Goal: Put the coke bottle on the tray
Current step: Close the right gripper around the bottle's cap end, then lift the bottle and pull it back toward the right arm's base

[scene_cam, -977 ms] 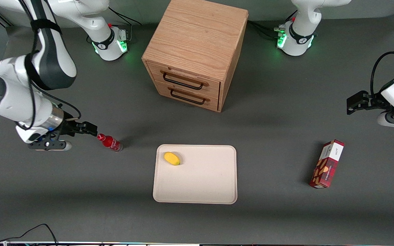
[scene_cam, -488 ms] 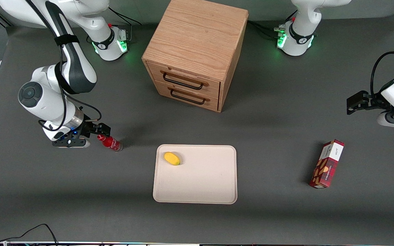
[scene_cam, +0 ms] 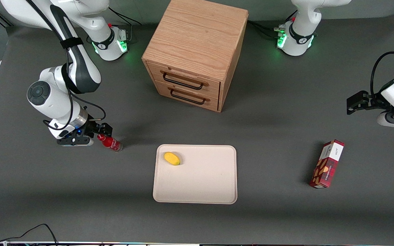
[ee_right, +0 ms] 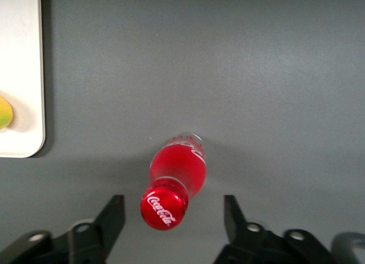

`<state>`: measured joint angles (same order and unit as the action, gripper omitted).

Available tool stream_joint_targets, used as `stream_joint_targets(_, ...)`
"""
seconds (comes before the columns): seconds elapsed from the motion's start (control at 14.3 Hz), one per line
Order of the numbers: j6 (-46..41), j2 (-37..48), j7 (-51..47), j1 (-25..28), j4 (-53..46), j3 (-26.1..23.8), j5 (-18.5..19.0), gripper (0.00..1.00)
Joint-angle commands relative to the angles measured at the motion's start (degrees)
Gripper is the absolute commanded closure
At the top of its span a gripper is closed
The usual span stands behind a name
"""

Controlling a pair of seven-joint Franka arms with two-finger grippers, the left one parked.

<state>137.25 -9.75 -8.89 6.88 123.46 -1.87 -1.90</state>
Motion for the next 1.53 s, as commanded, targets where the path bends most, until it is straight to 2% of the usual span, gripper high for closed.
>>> stream_joint_targets(0.0,1.00,1.49,0.54,-0.11,1.44,-0.15,1.28,0.51)
stream_joint_targets(0.14,1.00,1.49,0.71,-0.11,1.09,-0.15,1.37,0.68)
stream_joint_targets(0.28,1.00,1.22,0.63,-0.02,0.82,-0.15,1.37,0.94)
stream_joint_targets(0.35,1.00,1.22,0.63,-0.02,0.73,-0.24,1.37,1.00)
stream_joint_targets(0.7,-1.53,2.18,0.36,0.06,-1.37,-0.33,2.51,1.00)
stream_joint_targets(0.98,-22.41,3.06,0.45,-0.20,-15.76,-0.24,2.51,1.00)
stream_joint_targets(1.47,-52.57,3.25,0.80,-0.73,-42.73,-0.15,2.51,1.00)
